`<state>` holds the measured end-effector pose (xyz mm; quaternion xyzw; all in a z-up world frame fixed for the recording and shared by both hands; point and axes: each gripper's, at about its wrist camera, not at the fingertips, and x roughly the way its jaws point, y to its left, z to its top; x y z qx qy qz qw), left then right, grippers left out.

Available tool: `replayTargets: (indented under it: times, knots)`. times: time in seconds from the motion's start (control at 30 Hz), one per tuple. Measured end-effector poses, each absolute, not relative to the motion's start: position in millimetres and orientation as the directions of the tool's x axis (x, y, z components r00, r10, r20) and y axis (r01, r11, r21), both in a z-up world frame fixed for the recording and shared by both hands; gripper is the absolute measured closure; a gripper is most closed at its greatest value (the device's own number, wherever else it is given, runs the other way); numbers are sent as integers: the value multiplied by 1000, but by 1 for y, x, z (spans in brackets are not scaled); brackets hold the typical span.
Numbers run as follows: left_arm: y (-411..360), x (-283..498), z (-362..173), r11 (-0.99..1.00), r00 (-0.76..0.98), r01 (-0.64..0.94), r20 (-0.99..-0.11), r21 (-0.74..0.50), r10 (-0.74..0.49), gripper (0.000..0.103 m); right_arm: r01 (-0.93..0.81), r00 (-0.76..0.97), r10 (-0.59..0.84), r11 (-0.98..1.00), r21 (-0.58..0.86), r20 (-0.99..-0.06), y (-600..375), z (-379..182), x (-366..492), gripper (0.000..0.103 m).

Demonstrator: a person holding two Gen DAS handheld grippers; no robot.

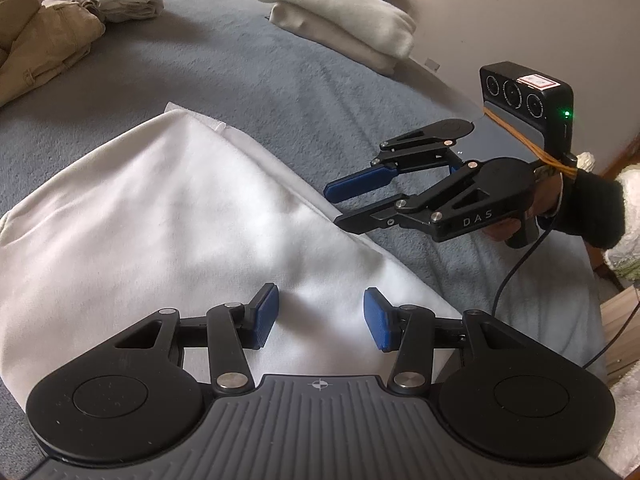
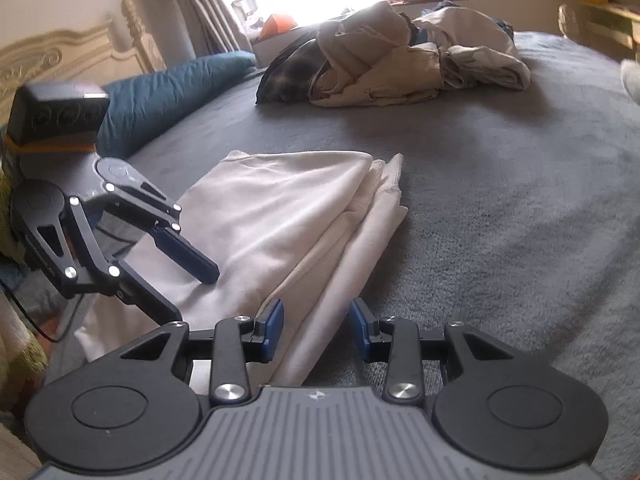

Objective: Fold clothes

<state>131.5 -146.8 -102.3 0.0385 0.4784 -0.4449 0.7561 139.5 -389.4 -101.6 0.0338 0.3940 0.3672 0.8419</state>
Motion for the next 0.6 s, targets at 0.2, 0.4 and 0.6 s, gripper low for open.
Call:
replayTargets:
  times: [0.2, 0.4, 0.6]
  knots:
    - [-144, 133, -105, 604, 138, 695, -752, -390, -644, 56, -512, 367, 694, 707, 488, -620, -399, -115, 147, 64]
    - [-143, 133, -105, 605, 136, 689, -749, -399, -649, 56, -418, 315, 736, 674, 609, -599, -409, -125, 156, 64]
    - [-142, 134, -106, 606, 133, 682, -745, -409, -653, 56, -533, 322, 653, 724, 439, -686, -382, -114, 147, 65]
